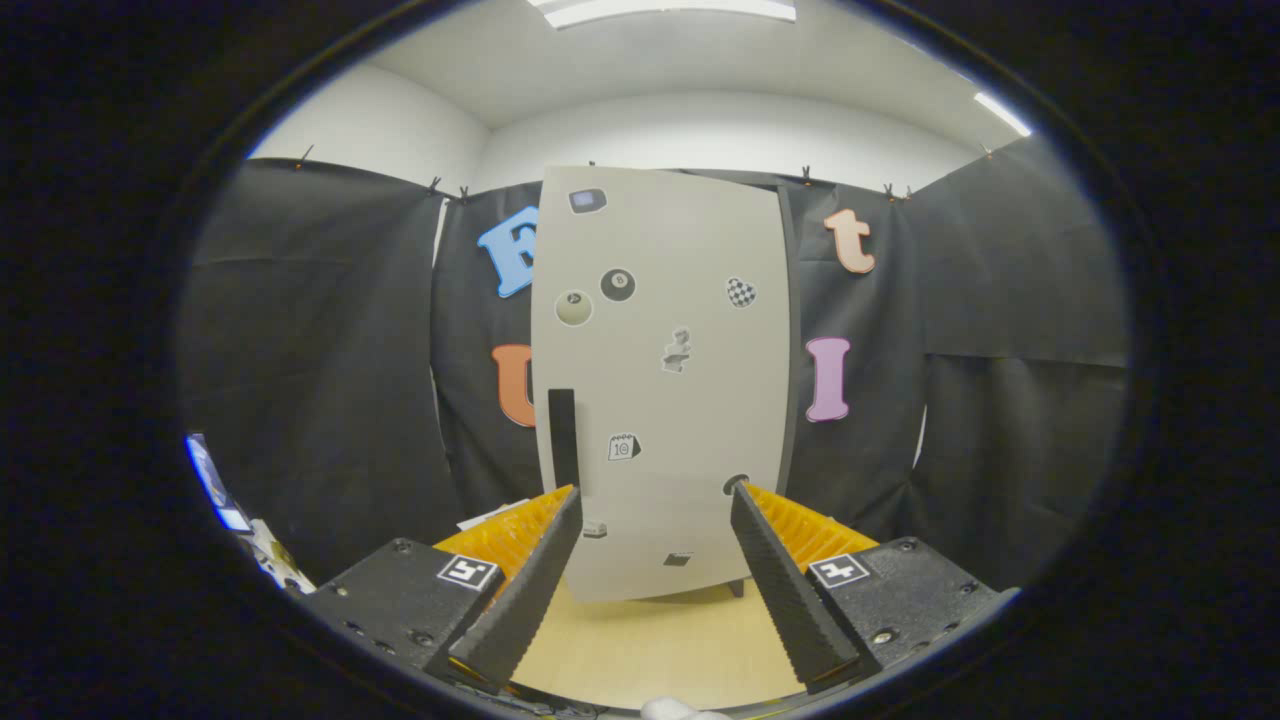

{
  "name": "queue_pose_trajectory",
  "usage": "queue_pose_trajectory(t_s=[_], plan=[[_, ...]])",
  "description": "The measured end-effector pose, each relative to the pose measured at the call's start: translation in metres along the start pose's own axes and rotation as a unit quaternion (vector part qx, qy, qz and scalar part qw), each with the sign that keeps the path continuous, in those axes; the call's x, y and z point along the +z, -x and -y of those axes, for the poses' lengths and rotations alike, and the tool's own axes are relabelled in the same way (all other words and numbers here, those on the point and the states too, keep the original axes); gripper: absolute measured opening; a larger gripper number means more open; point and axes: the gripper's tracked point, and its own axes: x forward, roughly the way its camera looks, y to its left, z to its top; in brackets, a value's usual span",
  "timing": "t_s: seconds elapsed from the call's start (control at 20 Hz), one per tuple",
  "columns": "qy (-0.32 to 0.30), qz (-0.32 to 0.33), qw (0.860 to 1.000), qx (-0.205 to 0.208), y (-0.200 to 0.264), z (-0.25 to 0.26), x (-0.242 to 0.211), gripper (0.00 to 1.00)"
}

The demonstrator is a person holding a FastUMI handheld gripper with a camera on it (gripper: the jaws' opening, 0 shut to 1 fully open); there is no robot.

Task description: Open the shoe cabinet door, grab the shoes and put them into the shoe cabinet, then close the shoe cabinet door.

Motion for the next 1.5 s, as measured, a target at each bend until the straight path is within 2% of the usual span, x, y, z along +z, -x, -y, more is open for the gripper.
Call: queue_pose_trajectory(t_s=[0.3,0.6,1.05,1.5], plan=[[-0.006,-0.003,1.000,-0.014,0.071,0.013,-0.017,0.98],[-0.012,-0.016,1.000,-0.024,0.113,0.033,-0.041,0.98],[-0.017,-0.022,0.999,-0.039,0.128,0.063,-0.046,0.98],[-0.013,-0.017,0.999,-0.035,0.127,0.063,-0.042,0.98]])
